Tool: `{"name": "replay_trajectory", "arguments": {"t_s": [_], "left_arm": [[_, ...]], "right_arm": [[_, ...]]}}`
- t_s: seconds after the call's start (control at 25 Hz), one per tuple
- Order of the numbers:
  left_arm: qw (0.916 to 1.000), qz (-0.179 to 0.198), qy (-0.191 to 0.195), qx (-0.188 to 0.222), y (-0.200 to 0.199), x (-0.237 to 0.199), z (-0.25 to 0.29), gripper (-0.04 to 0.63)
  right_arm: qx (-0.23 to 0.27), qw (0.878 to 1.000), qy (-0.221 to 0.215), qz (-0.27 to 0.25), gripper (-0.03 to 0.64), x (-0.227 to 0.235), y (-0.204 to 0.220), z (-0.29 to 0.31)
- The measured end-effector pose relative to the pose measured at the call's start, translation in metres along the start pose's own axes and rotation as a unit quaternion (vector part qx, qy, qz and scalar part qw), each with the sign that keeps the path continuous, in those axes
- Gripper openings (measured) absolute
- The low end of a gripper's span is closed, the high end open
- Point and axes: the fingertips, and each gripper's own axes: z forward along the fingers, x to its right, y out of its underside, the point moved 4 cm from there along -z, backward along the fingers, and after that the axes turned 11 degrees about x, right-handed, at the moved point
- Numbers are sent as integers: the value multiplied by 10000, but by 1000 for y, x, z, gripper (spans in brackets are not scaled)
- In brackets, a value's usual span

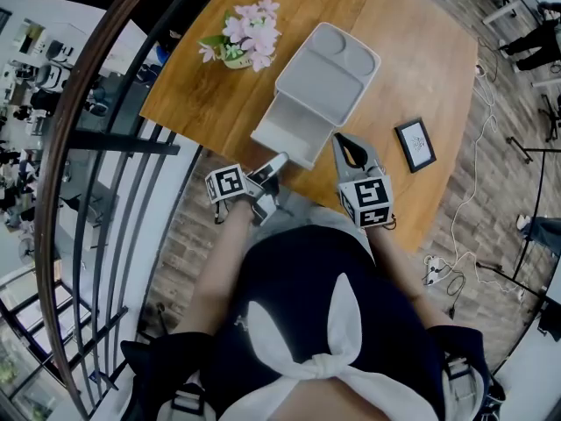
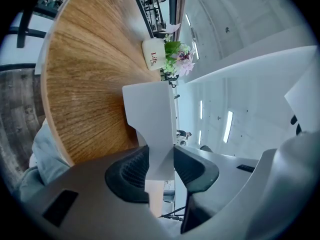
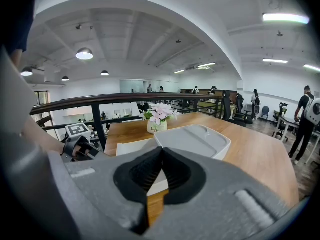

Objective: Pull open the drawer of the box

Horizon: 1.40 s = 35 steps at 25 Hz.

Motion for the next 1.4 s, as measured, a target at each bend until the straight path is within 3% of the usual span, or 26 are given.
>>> {"name": "replay_trajectory", "arguments": {"t_s": [0.28, 0.76, 1.0, 1.24, 1.4], "left_arm": [[9996, 270, -104, 23, -3, -8, -7, 165], [10000, -6, 2, 60, 1, -5, -15, 164], [9998, 158, -51, 54, 0, -6, -16, 170], [9960, 806, -389, 30, -7, -9, -21, 211], [9866, 1409, -794, 219, -19, -2, -30, 229]], "right_arm": [[-8, 10000, -9, 18, -2, -2, 2, -2], [-15, 10000, 44, 28, -2, -1, 3, -4], [-32, 10000, 54, 34, -2, -1, 5, -3], [-12, 10000, 15, 35, -2, -4, 4, -2], [9, 10000, -9, 29, -2, -5, 2, -1]]}}
